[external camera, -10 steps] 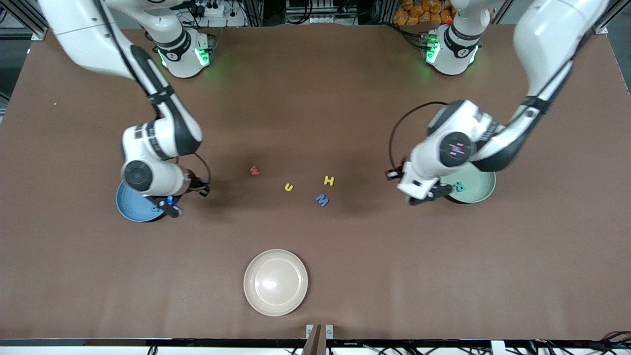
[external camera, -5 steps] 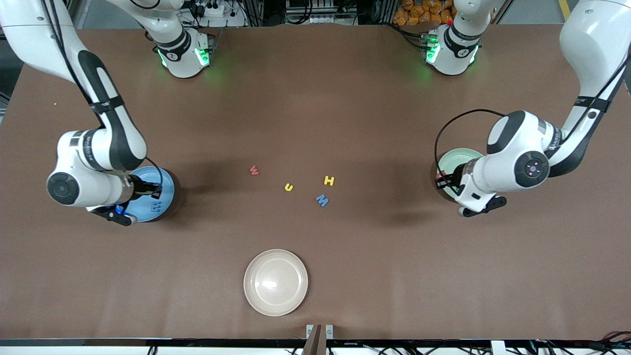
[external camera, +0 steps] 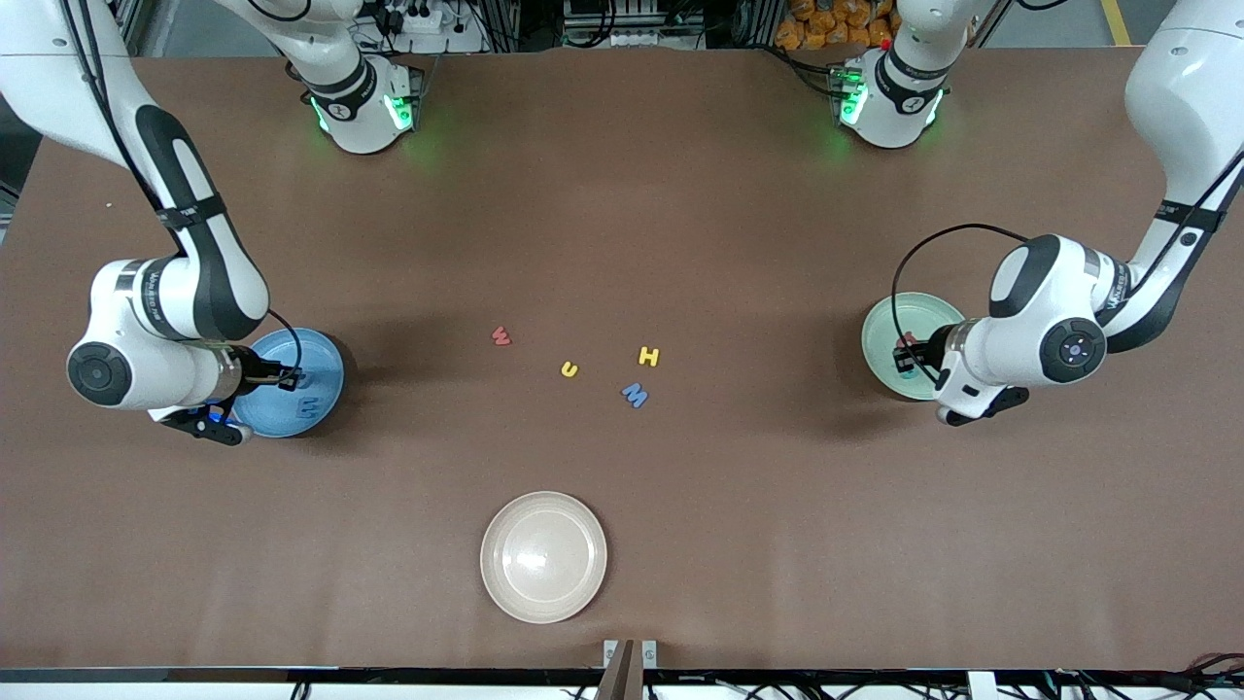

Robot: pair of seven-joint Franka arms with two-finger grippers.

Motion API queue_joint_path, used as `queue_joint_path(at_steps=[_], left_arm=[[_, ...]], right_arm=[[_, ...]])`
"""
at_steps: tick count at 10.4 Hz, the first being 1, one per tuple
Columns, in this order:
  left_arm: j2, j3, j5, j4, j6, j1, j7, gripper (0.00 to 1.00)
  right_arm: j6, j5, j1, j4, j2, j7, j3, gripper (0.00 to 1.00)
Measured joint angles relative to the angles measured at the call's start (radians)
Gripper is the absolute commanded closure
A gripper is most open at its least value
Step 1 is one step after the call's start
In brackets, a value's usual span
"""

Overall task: Sort upper and lower case letters into plates
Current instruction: 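Open both grippers to drop the letters onto the plates, then move the right gripper to the pink M while the left gripper reaches the yellow H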

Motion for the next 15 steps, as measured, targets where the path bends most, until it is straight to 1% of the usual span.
queue_joint_path(at_steps=[2, 3, 4, 5, 6, 8, 11, 13, 15], left_arm=[[0.0, 0.011, 0.023, -0.007, 0.003, 0.009, 0.0, 0.44], [0.001, 0.016, 0.041, -0.012, 0.007, 0.009, 0.0, 0.38], [0.003, 0.02, 0.054, -0.016, 0.01, 0.009, 0.0, 0.09], [0.006, 0.022, 0.063, -0.017, 0.012, 0.009, 0.004, 0.0], [0.007, 0.023, 0.066, -0.017, 0.013, 0.01, 0.014, 0.0], [0.007, 0.017, 0.067, -0.012, 0.015, 0.01, 0.024, 0.0], [-0.011, -0.039, 0.068, 0.003, 0.015, 0.005, 0.028, 0.0], [-0.018, -0.102, 0.068, 0.006, 0.014, 0.001, 0.028, 0.0], [-0.021, -0.144, 0.068, 0.005, 0.013, -0.022, 0.037, 0.0]], right_arm=[[0.0, 0.0, 0.001, 0.0, 0.0, 0.0, 0.002, 0.19], [0.0, 0.0, 0.008, 0.0, 0.0, 0.007, 0.004, 0.19], [-0.001, 0.001, 0.024, 0.0, 0.001, 0.044, 0.008, 0.19], [-0.001, 0.001, 0.054, 0.0, 0.001, 0.11, 0.012, 0.18], [-0.001, 0.02, 0.091, 0.0, 0.003, 0.175, 0.014, 0.18], [-0.001, 0.089, 0.165, 0.0, 0.006, 0.288, 0.017, 0.18], [0.042, 0.119, 0.268, -0.008, 0.011, 0.505, 0.021, 0.18], [0.154, 0.161, 0.327, -0.054, 0.013, 0.613, 0.022, 0.18], [0.273, 0.17, 0.389, -0.114, 0.013, 0.748, 0.023, 0.18]])
